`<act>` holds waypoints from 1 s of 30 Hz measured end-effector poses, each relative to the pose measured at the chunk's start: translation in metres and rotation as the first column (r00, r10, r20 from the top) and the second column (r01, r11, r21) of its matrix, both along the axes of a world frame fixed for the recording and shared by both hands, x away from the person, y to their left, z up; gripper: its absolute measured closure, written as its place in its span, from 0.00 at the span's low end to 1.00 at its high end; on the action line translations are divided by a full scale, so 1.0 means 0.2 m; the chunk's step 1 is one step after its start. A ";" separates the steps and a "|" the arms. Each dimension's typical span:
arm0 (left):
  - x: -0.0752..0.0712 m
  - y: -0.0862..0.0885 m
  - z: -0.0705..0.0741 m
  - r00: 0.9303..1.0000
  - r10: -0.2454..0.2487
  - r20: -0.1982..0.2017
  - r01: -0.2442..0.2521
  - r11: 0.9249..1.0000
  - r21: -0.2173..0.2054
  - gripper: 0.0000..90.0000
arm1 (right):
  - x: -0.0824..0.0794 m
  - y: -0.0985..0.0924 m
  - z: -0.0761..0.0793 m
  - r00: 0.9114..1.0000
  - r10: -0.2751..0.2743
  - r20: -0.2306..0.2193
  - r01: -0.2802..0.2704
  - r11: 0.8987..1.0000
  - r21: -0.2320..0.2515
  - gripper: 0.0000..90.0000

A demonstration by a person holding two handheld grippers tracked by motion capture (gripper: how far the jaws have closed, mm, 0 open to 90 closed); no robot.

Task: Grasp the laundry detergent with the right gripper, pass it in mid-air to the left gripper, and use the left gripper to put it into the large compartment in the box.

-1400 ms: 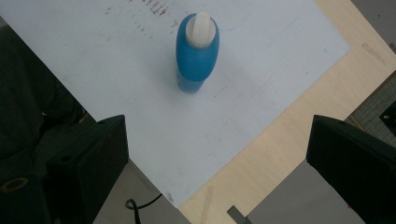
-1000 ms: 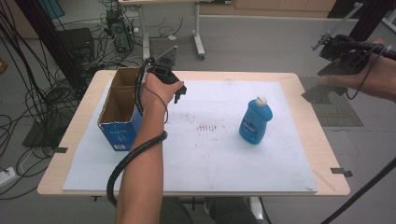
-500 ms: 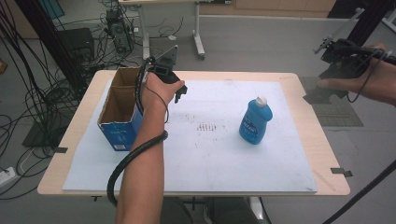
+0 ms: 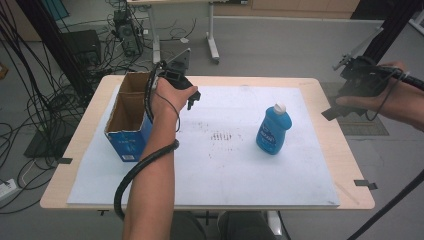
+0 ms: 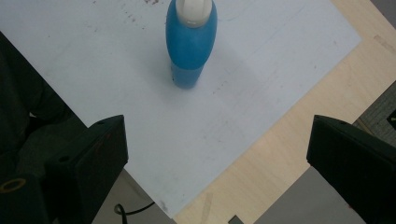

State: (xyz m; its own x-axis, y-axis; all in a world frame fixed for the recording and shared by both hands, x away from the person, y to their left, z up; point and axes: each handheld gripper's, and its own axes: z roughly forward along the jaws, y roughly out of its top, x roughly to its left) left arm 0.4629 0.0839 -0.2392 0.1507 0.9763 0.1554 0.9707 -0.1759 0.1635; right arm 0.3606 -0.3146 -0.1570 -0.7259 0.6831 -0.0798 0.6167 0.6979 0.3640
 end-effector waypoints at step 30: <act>-0.02 0.02 -0.02 1.000 -0.015 0.017 0.015 1.000 -0.010 0.06 | -0.07 -0.09 -0.36 0.996 -0.003 0.088 -0.007 0.994 0.112 0.05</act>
